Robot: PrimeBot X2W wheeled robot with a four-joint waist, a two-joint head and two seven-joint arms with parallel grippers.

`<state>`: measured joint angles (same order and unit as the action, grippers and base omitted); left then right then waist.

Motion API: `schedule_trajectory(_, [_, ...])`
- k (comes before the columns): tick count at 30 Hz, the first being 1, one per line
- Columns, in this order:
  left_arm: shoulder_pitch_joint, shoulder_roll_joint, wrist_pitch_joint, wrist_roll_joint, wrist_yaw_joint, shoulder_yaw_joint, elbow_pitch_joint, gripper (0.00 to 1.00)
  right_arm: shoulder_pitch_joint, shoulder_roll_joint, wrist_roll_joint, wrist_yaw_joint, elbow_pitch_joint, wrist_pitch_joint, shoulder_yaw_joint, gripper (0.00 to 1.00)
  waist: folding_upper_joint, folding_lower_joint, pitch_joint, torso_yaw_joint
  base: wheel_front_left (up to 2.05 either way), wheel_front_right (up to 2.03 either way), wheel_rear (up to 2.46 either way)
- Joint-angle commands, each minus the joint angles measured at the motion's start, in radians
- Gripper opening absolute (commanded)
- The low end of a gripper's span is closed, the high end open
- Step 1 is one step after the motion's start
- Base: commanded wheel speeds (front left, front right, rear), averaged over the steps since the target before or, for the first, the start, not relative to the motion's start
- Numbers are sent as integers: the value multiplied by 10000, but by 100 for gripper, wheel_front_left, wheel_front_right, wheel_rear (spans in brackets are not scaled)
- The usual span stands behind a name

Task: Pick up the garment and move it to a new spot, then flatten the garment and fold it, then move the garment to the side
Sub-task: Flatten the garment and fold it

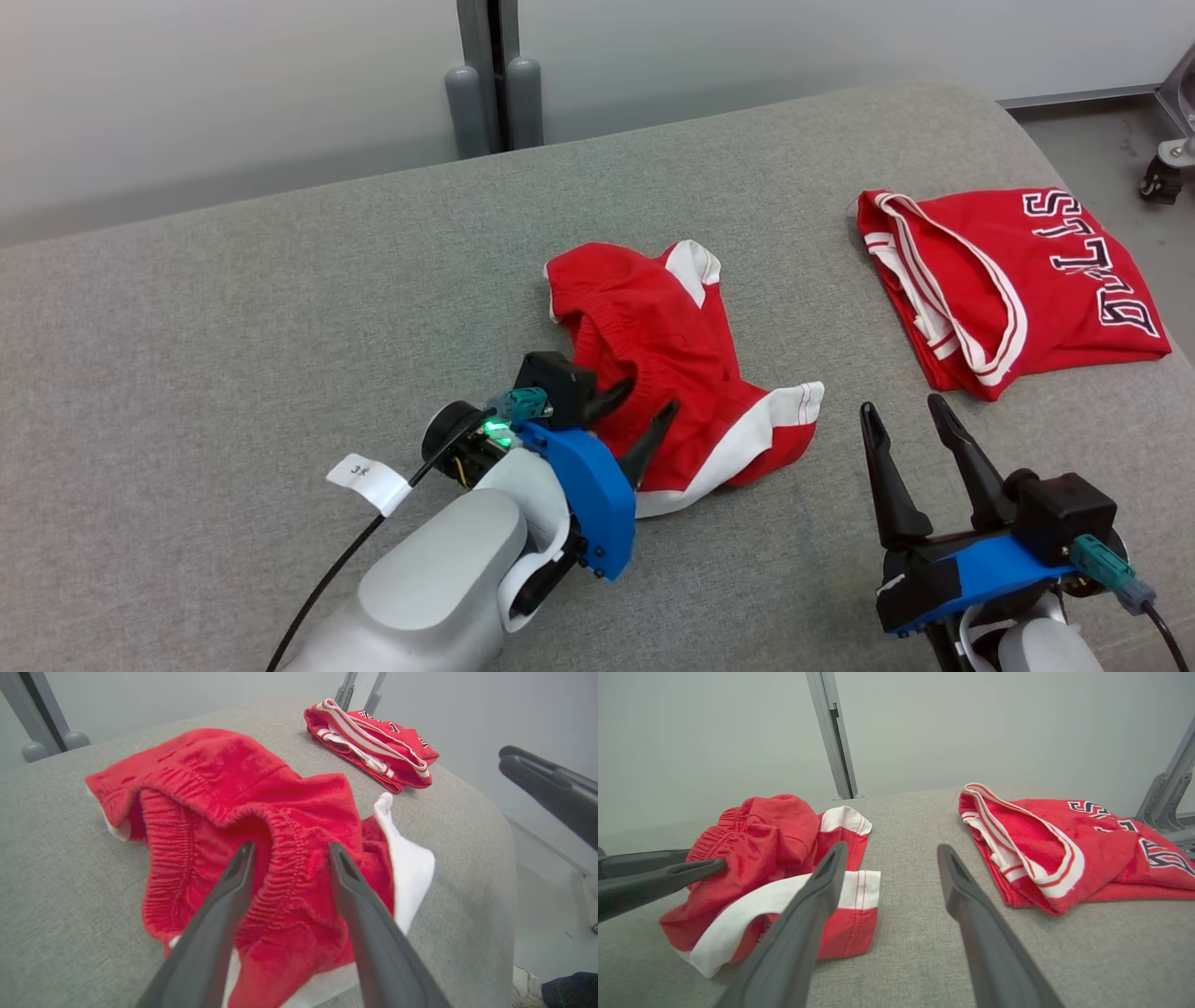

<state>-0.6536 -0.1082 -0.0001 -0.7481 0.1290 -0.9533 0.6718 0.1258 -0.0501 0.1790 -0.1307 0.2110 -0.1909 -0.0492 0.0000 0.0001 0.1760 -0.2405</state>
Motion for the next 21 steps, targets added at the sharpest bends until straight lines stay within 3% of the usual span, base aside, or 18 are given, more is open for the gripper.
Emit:
schedule_trajectory(1, [-136,42,-10,-338,21,-177,-83,0,148,-7,94,-1,50,-86,28,100,0,-1,14,10,0,0,0])
schedule_trajectory(10, [599,-313,-1334,-1584,18,266,-886,0,-29,-9,-101,-1,-134,-12,448,100,0,-1,-54,956,0,0,0])
schedule_trajectory(17, [1721,-697,-1460,-2449,-167,748,-1995,0,-216,-7,-306,-1,-441,161,720,100,0,-1,-184,1870,0,0,0])
schedule_trajectory(21, [2466,-1163,-1286,-2850,-555,950,-3010,0,-312,-12,-401,-1,-633,308,796,100,0,-1,-281,2314,0,0,0])
